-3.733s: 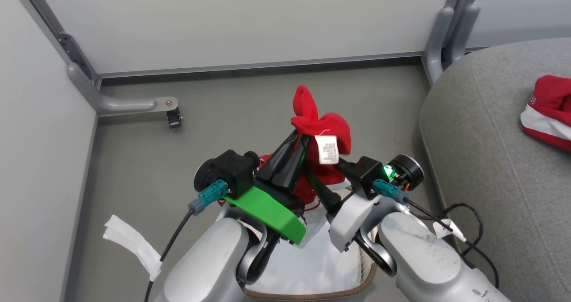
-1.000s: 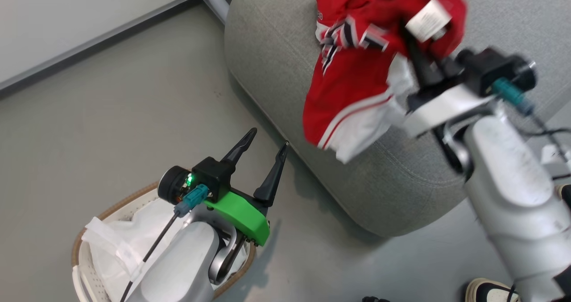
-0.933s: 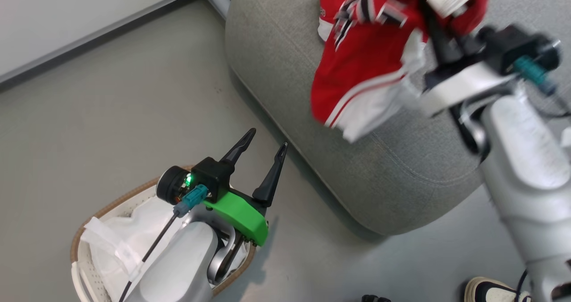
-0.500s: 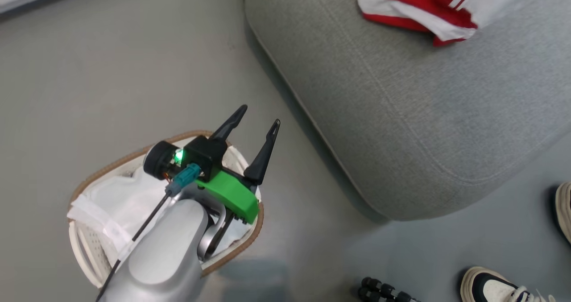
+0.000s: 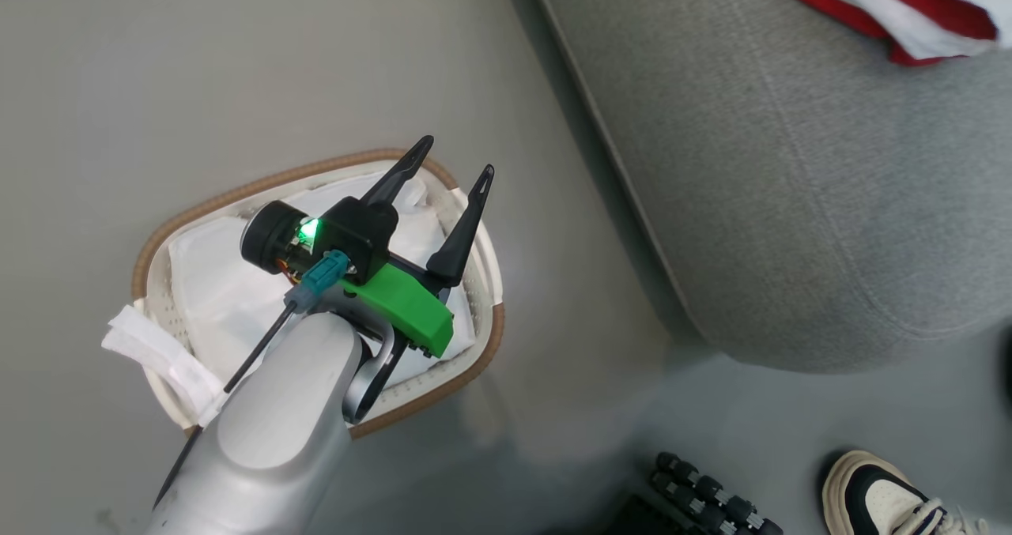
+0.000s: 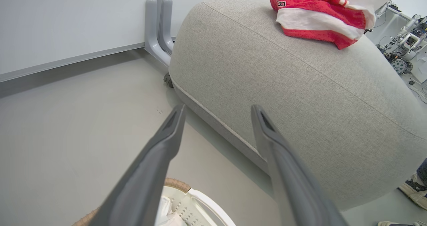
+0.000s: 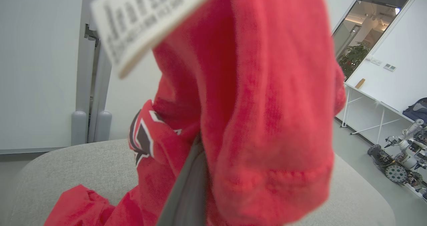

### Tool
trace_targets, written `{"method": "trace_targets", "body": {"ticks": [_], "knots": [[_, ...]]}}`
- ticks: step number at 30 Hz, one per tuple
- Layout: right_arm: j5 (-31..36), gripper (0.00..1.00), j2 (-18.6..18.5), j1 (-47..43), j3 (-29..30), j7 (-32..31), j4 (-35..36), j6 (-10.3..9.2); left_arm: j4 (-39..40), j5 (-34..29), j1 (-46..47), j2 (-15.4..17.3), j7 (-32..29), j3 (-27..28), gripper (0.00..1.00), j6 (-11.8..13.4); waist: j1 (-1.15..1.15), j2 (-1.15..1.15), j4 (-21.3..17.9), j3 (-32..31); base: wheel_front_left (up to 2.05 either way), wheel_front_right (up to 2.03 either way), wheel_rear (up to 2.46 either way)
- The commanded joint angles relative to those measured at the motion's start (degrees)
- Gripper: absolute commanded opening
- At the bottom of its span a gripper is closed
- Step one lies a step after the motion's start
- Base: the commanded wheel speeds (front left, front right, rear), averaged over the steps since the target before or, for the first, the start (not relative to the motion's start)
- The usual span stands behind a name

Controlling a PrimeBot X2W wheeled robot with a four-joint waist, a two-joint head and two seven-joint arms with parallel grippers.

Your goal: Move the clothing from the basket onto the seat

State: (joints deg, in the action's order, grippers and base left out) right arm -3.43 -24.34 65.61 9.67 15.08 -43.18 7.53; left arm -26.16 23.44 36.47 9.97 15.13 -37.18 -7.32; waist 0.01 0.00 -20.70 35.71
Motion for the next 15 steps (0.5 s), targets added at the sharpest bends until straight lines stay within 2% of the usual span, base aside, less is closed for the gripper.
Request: {"method": "trace_targets", "body": {"ticks": [1,5,6,7,8,15], "knots": [[0.4,0.00,0.4,-1.4,1.1,0.1,-0.8,-0.08,0.1,-0.9,1.1,0.4,0.0,0.1,1.00,-0.3,-0.01,0.00,2.9,3.2,0.00,0.00,0.00],[1.2,0.00,1.6,-3.8,3.5,0.1,-1.8,-0.08,0.0,-1.0,1.2,-0.1,0.0,0.9,1.00,-0.3,-0.01,0.00,3.8,3.9,0.00,0.00,0.00],[1.3,0.20,2.0,-4.6,4.1,0.1,-1.9,-0.08,0.0,-1.1,1.2,-0.2,0.0,1.0,1.00,-0.3,-0.01,0.00,4.0,3.9,0.00,0.00,0.00],[1.3,0.45,2.3,-5.3,4.5,0.1,-1.8,-0.08,0.0,-1.2,1.2,-0.4,0.0,1.2,1.00,-0.3,-0.01,0.00,4.2,3.9,0.00,0.00,0.00],[1.3,1.00,2.6,-6.0,4.9,0.1,-1.4,-0.08,-0.1,-1.2,1.1,-0.6,0.0,1.3,1.00,-0.3,-0.01,0.00,4.4,3.8,0.00,0.00,0.00],[0.6,1.00,4.9,-13.0,5.5,0.1,1.3,-0.08,-0.8,-1.4,-1.0,-1.1,0.0,3.4,1.00,-0.2,-0.01,0.00,4.9,0.9,0.00,0.00,0.00]]}}
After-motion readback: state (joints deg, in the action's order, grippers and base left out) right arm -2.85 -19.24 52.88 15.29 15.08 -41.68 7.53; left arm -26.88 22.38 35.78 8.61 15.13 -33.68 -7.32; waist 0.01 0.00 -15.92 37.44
